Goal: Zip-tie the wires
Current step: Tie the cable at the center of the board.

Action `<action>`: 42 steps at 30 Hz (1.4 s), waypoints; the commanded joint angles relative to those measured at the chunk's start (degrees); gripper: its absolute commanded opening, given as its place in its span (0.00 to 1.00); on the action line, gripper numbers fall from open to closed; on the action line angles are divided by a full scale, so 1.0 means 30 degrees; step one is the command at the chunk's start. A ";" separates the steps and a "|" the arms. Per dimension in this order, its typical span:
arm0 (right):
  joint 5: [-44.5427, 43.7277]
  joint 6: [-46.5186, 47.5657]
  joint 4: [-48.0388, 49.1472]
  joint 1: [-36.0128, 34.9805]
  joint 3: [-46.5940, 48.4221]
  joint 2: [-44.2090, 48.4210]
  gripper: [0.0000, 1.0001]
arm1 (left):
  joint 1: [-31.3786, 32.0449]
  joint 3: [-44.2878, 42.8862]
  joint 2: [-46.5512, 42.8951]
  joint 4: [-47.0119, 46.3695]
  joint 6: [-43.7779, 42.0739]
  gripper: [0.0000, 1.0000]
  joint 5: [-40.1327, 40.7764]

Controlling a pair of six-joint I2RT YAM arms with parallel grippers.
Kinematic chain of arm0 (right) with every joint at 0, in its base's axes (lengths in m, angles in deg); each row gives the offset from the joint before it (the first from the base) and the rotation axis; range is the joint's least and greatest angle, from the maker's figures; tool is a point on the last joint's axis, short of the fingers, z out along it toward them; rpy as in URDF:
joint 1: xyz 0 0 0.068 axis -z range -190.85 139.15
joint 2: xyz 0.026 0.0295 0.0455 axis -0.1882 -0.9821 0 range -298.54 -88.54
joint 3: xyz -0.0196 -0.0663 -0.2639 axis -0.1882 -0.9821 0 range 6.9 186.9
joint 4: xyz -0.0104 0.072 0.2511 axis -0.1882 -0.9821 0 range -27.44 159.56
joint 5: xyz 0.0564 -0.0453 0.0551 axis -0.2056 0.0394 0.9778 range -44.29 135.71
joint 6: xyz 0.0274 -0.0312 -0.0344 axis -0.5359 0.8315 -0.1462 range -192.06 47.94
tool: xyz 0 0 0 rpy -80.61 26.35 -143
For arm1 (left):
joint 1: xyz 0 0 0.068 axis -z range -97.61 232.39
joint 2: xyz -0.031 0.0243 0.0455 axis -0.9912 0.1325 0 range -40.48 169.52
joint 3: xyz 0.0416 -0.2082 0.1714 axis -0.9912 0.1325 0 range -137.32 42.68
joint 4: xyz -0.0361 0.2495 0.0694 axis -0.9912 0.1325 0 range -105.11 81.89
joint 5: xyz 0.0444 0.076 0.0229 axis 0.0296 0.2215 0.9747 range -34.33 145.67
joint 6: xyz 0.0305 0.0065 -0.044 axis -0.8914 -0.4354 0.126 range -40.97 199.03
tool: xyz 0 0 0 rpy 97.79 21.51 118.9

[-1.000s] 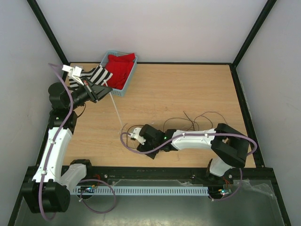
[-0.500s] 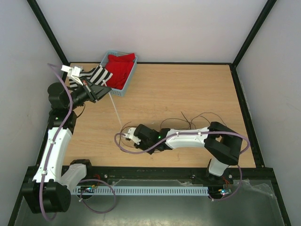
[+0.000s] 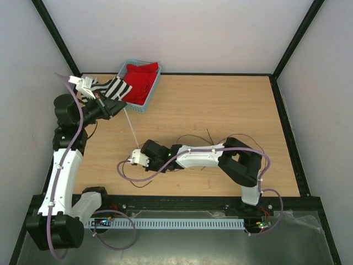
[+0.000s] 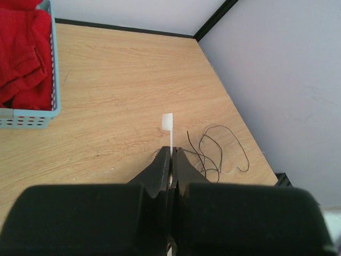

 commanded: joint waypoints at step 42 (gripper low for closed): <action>0.0697 -0.1561 0.4594 0.3762 -0.8677 1.5065 0.99 | 0.3149 -0.6500 0.8331 -0.1603 -0.3003 0.00 0.1304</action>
